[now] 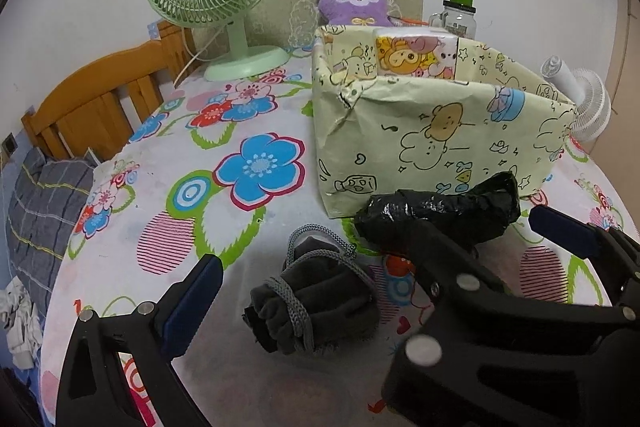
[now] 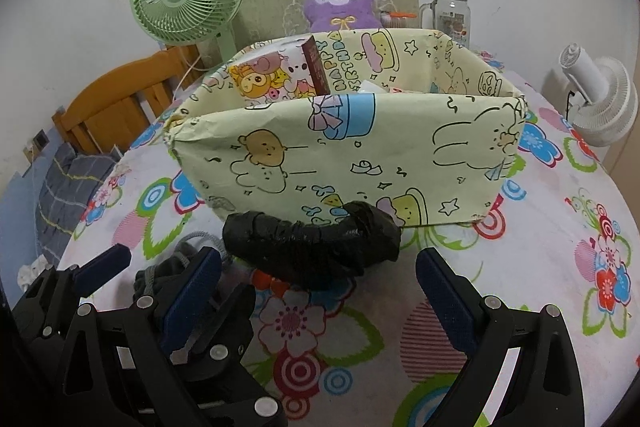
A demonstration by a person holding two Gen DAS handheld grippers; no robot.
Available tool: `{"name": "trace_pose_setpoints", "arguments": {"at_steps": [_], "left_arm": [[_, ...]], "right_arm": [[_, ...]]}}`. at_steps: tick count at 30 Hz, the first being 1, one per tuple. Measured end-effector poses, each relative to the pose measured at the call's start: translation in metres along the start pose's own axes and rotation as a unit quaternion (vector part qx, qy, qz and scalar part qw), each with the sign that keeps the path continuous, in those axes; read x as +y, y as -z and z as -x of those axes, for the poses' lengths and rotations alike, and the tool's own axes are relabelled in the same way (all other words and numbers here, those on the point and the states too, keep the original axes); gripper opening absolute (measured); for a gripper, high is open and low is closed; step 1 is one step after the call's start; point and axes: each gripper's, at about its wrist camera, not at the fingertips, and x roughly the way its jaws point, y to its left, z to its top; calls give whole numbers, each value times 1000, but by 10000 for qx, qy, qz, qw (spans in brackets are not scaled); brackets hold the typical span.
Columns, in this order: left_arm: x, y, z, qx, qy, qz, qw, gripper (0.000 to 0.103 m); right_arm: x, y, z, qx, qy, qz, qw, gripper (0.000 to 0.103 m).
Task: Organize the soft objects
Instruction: 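Grasp the grey drawstring pouch with the left gripper while the right gripper grasps the black bag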
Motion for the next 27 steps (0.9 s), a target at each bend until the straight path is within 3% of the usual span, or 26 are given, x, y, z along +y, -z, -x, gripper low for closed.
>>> {"name": "trace_pose_setpoints", "arguments": {"at_steps": [10, 13, 18, 27], "left_arm": [[5, 2, -16, 278, 267, 108, 9992, 82], [4, 2, -15, 266, 303, 93, 9991, 80], [10, 3, -19, 347, 251, 229, 9988, 67], [9, 5, -17, 313, 276, 205, 9989, 63]], "right_arm": [[6, 0, -19, 198, -32, 80, 9998, 99], [8, 0, -22, 256, -37, 109, 9996, 99], [9, -1, -26, 305, -6, 131, 9994, 99], [15, -1, -27, 344, 105, 293, 9989, 82]]}}
